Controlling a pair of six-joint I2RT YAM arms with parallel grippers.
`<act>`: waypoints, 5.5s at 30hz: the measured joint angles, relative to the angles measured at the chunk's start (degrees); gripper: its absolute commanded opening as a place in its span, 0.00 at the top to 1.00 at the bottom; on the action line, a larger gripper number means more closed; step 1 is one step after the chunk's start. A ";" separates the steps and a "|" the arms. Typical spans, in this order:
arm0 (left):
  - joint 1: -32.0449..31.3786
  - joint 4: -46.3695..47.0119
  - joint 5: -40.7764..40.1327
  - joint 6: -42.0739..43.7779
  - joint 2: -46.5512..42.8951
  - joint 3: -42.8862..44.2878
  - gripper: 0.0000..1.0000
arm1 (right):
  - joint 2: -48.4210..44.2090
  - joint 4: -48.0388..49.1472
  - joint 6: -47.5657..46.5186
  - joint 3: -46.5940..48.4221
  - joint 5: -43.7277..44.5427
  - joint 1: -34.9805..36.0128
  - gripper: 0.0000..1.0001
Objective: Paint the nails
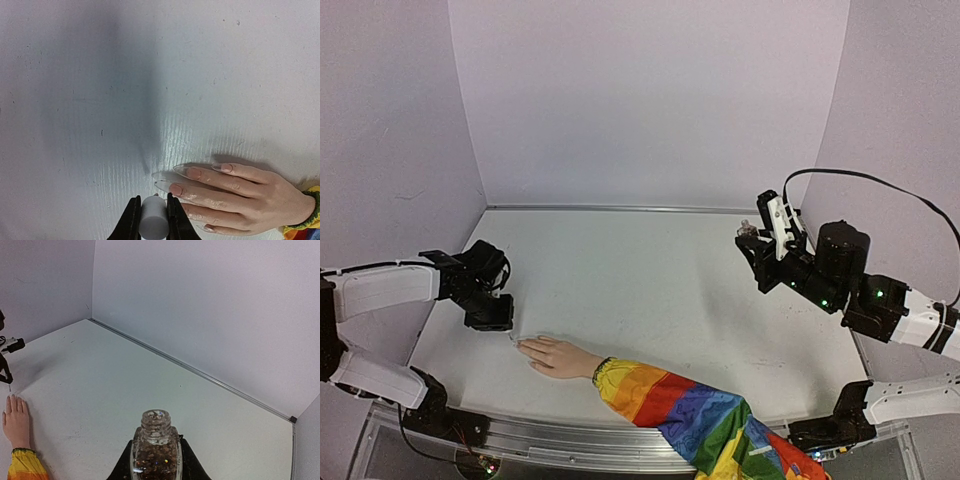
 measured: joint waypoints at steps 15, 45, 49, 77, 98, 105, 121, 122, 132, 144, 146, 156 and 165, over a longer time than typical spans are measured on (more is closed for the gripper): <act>0.00 -1.36 6.54 -0.31 -3.10 0.00 1.00 | 0.00 0.00 0.00 0.00 -0.24 0.00 1.00; 0.00 -1.09 4.83 -0.22 2.40 0.00 1.00 | 0.04 0.00 -0.02 0.00 -0.20 0.00 1.00; 0.00 -0.57 3.08 -0.09 2.60 0.00 1.00 | 0.24 -0.02 0.00 0.00 -0.20 0.00 1.00; 0.00 -1.29 6.34 0.00 -0.57 0.02 1.00 | 0.24 0.00 -0.02 0.00 -0.42 0.00 1.00; 0.00 -0.96 4.68 0.33 1.75 0.04 1.00 | 0.26 0.00 0.00 0.00 -0.39 0.00 1.00; 0.00 -0.07 2.27 0.37 2.97 0.15 1.00 | 0.26 0.00 0.00 0.00 -0.39 0.00 1.00; 0.00 -1.81 1.66 1.05 -1.99 1.55 1.00 | 0.33 0.00 0.00 0.00 -0.42 0.00 1.00; 0.00 -1.77 2.23 1.14 -2.05 1.73 1.00 | 0.33 0.00 0.00 0.00 -0.42 0.00 1.00; 0.00 -1.79 6.60 1.31 -1.09 2.01 1.00 | 0.33 0.00 0.00 0.00 -0.44 0.00 1.00; 0.00 -1.81 6.54 1.25 1.07 2.03 1.00 | 0.42 0.00 0.00 0.00 -0.44 0.00 1.00; 0.00 -1.81 6.49 1.22 1.46 2.03 1.00 | 0.42 0.00 0.00 0.00 -0.42 0.00 1.00; 0.00 -1.88 4.81 0.92 3.56 2.27 1.00 | 0.81 0.00 0.00 0.00 -0.42 0.00 1.00; 0.00 -1.97 0.87 0.28 4.70 2.27 1.00 | 0.92 0.00 0.00 0.00 -0.42 0.00 1.00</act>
